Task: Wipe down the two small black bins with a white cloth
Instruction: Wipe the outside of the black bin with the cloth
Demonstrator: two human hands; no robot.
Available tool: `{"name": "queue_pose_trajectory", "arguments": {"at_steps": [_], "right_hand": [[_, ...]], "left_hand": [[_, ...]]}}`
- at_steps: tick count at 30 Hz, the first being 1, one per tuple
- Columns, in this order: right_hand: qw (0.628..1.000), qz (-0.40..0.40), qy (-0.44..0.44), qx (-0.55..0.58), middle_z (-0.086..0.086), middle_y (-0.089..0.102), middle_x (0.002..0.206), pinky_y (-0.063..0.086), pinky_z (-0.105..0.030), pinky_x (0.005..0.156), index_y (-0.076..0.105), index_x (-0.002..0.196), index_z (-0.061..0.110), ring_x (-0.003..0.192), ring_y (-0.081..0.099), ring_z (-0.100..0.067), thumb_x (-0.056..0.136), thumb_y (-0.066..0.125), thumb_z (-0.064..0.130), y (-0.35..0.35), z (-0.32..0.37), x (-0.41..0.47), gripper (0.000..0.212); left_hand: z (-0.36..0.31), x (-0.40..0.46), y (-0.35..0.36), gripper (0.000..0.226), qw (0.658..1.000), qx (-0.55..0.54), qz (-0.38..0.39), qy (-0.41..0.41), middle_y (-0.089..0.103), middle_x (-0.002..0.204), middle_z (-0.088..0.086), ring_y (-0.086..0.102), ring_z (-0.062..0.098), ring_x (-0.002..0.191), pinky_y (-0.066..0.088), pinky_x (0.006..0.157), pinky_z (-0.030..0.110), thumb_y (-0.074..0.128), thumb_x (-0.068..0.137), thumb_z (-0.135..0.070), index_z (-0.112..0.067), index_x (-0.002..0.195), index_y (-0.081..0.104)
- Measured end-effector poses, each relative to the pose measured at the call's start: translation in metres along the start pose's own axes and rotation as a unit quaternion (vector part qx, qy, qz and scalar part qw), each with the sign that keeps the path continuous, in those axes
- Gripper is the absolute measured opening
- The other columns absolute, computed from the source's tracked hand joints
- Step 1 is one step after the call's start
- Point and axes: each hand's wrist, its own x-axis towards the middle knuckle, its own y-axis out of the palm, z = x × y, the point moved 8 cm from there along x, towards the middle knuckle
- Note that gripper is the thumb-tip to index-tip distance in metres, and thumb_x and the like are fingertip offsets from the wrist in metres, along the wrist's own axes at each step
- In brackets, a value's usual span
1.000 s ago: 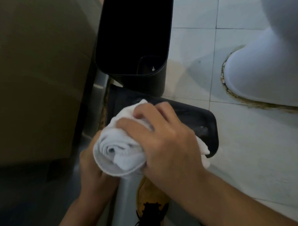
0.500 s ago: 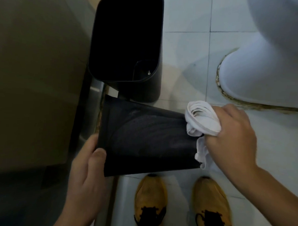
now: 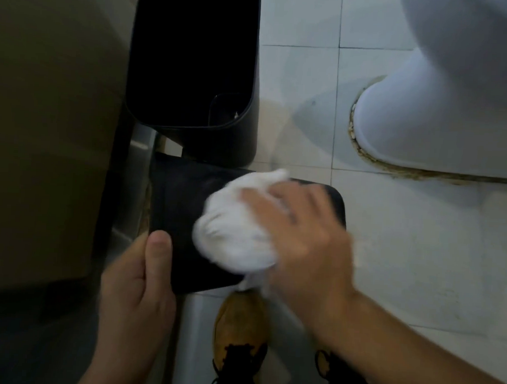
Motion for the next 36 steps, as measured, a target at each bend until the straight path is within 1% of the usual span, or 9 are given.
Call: {"name": "queue_pose_trajectory", "arguments": {"at_steps": [6,12,15,17,20,24,28,31,36], "right_hand": [[0.976,0.009,0.206,-0.068,-0.009,0.061,0.102,0.039,-0.029,0.064,0.068,0.114,0.01,0.093,0.057,-0.035,0.07,0.037,0.026,-0.017,-0.111,-0.013,0.056],[0.994,-0.02,0.051,0.096,-0.009,0.061,0.105,0.046,-0.029,0.067,0.068,0.119,0.012,0.092,0.054,-0.026,0.077,0.068,0.017,-0.016,0.019,0.007,0.042],[0.998,-0.015,-0.047,0.044,-0.009,0.065,0.101,0.051,-0.036,0.06,0.071,0.115,0.016,0.086,0.056,-0.026,0.088,0.07,0.02,-0.004,0.049,0.01,0.028],[0.999,-0.027,-0.043,-0.001,-0.011,0.066,0.103,0.052,-0.037,0.06,0.07,0.121,0.015,0.088,0.055,-0.028,0.081,0.078,0.023,0.001,0.027,0.005,0.041],[0.992,-0.017,0.107,-0.065,-0.011,0.062,0.103,0.048,-0.036,0.06,0.065,0.118,0.017,0.094,0.053,-0.033,0.067,0.073,0.006,0.0,-0.062,0.006,0.053],[0.957,0.084,0.266,-0.077,-0.01,0.057,0.092,0.038,-0.034,0.064,0.067,0.099,0.011,0.087,0.057,-0.037,0.076,0.063,0.005,-0.005,-0.153,-0.003,0.024],[0.958,-0.034,0.273,0.081,0.0,0.053,0.094,0.038,-0.02,0.065,0.062,0.098,0.031,0.078,0.051,-0.01,0.084,0.064,0.015,-0.051,-0.113,-0.013,0.022],[0.927,-0.013,0.274,0.254,0.016,0.059,0.09,0.041,-0.002,0.066,0.059,0.082,0.054,0.078,0.059,0.008,0.074,0.071,0.034,-0.067,-0.07,0.005,0.025],[0.769,0.048,0.303,0.562,0.009,0.077,0.094,0.059,-0.027,0.076,0.076,0.094,0.026,0.091,0.073,-0.008,0.063,0.083,0.025,-0.043,-0.035,0.029,0.032]], "left_hand": [[-0.025,-0.003,-0.008,0.045,0.999,-0.037,0.001,0.019,0.053,0.066,0.006,0.045,0.016,0.045,0.031,0.038,0.034,0.027,0.091,-0.056,-0.022,0.069,0.049],[-0.016,-0.003,-0.008,0.034,0.998,-0.057,0.003,0.006,0.053,0.056,-0.003,0.05,0.003,0.049,0.038,0.045,0.022,0.039,0.087,-0.045,-0.02,0.066,0.049],[0.003,-0.005,-0.01,0.025,0.995,-0.093,-0.026,-0.033,0.062,0.062,-0.018,0.056,-0.006,0.055,0.052,0.063,0.028,0.048,0.071,-0.049,-0.031,0.076,0.065],[-0.008,-0.007,-0.01,0.033,0.998,-0.053,-0.017,0.008,0.059,0.063,-0.013,0.053,0.003,0.053,0.047,0.052,0.027,0.041,0.084,-0.048,-0.025,0.07,0.059],[-0.03,-0.011,-0.012,0.043,0.999,-0.027,-0.02,0.042,0.051,0.062,-0.007,0.042,0.005,0.046,0.026,0.04,0.016,0.031,0.097,-0.043,-0.022,0.06,0.039],[-0.025,-0.014,-0.018,0.043,0.999,-0.032,-0.02,0.023,0.054,0.071,0.003,0.046,0.015,0.047,0.028,0.038,0.026,0.029,0.092,-0.053,-0.021,0.068,0.045],[-0.027,-0.011,-0.016,0.042,0.999,-0.036,-0.012,0.02,0.053,0.072,0.008,0.045,0.021,0.047,0.03,0.039,0.034,0.029,0.091,-0.053,-0.021,0.07,0.047],[-0.029,-0.01,-0.016,0.041,0.999,-0.033,-0.007,0.029,0.052,0.069,0.008,0.042,0.014,0.042,0.028,0.036,0.031,0.029,0.093,-0.05,-0.021,0.068,0.045],[-0.028,-0.009,-0.018,0.044,0.999,-0.015,-0.016,0.038,0.049,0.063,0.001,0.039,0.008,0.044,0.026,0.04,0.028,0.03,0.095,-0.046,-0.02,0.059,0.036]]}}
